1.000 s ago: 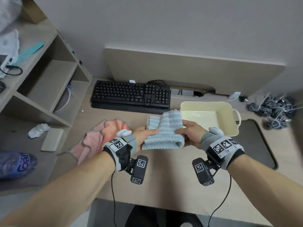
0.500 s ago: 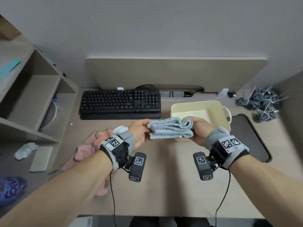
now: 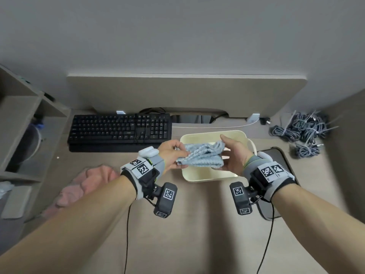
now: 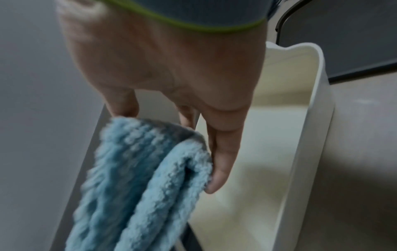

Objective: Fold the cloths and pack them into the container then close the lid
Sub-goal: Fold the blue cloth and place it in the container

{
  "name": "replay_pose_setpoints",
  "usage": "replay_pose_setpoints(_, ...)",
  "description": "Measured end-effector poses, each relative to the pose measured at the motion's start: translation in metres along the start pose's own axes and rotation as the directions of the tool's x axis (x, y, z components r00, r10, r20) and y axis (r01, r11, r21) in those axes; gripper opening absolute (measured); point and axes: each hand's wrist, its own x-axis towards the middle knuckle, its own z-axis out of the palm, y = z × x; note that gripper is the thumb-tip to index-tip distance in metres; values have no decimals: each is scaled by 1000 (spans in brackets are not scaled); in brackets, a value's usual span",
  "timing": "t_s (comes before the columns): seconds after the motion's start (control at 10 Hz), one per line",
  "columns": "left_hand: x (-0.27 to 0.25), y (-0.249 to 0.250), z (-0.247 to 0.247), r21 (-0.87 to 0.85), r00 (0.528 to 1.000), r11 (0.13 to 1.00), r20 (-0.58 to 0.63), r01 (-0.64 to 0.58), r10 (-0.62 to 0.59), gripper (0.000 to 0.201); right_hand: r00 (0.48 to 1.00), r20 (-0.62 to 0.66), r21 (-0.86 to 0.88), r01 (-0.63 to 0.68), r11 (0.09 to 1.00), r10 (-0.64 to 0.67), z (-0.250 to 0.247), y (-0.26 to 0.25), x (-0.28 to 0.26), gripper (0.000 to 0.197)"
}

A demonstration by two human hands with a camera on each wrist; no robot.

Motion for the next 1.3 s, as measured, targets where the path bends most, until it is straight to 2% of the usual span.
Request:
replay_pose_setpoints(0.1, 14, 5, 15, 139, 995, 987, -38, -81, 87, 26, 996, -1, -155, -88, 984, 89, -15, -5, 11, 54)
replay_pose_setpoints(0.2, 26, 6, 25, 434, 983, 889, -31, -149, 180, 29, 993, -3, -295, -116, 948, 120, -21, -5, 20, 43)
replay_pose_setpoints(0.3, 35, 4, 35, 636, 970, 755, -39, -160, 239, 28, 995, -40, -355, -96, 930, 88, -27, -10, 33, 24)
replay_pose_setpoints(0.4, 42, 4, 40, 777, 975, 618, -25, -121, 222, 24, 993, -94, -415, -99, 904, 66, -28, -15, 47, 13)
replay_pose_setpoints(0.5, 51, 5, 48, 854, 987, 516, -24, -63, 159, 36, 991, -120, -503, -106, 858, 51, -27, -18, 60, 10)
replay_pose_setpoints(0.6, 64, 9, 54, 890, 999, 457, -32, 13, 35, 45, 986, -162, -540, -129, 832, 47, -26, -21, 72, 7)
replay_pose_setpoints(0.7, 68, 11, 59, 885, 995, 454, -81, 101, -62, 13, 977, -199, -546, -174, 819, 75, -24, -19, 83, 14)
replay_pose_setpoints(0.8, 82, -4, 67, 866, 984, 481, -176, 136, 40, 35, 974, -203, -604, -204, 770, 100, -24, -12, 100, 32)
replay_pose_setpoints(0.9, 87, -8, 74, 888, 979, 429, -202, 167, 39, 23, 970, -225, -610, -209, 764, 86, -19, -12, 105, 32)
replay_pose_setpoints(1.0, 89, -7, 77, 890, 980, 423, -196, 169, 21, 7, 977, -201, -601, -179, 779, 69, -19, -13, 109, 24)
replay_pose_setpoints(1.1, 94, -9, 75, 913, 986, 384, -162, 136, 37, 22, 991, -128, -622, -118, 774, 48, -26, -9, 115, 12)
replay_pose_setpoints(1.2, 93, -6, 74, 925, 987, 361, -147, 116, 58, 15, 991, -122, -636, -117, 763, 50, -30, -5, 118, 11)
replay_pose_setpoints(1.3, 95, -5, 69, 946, 981, 312, -135, 85, 142, 34, 992, -118, -627, -102, 773, 35, -28, -9, 106, 9)
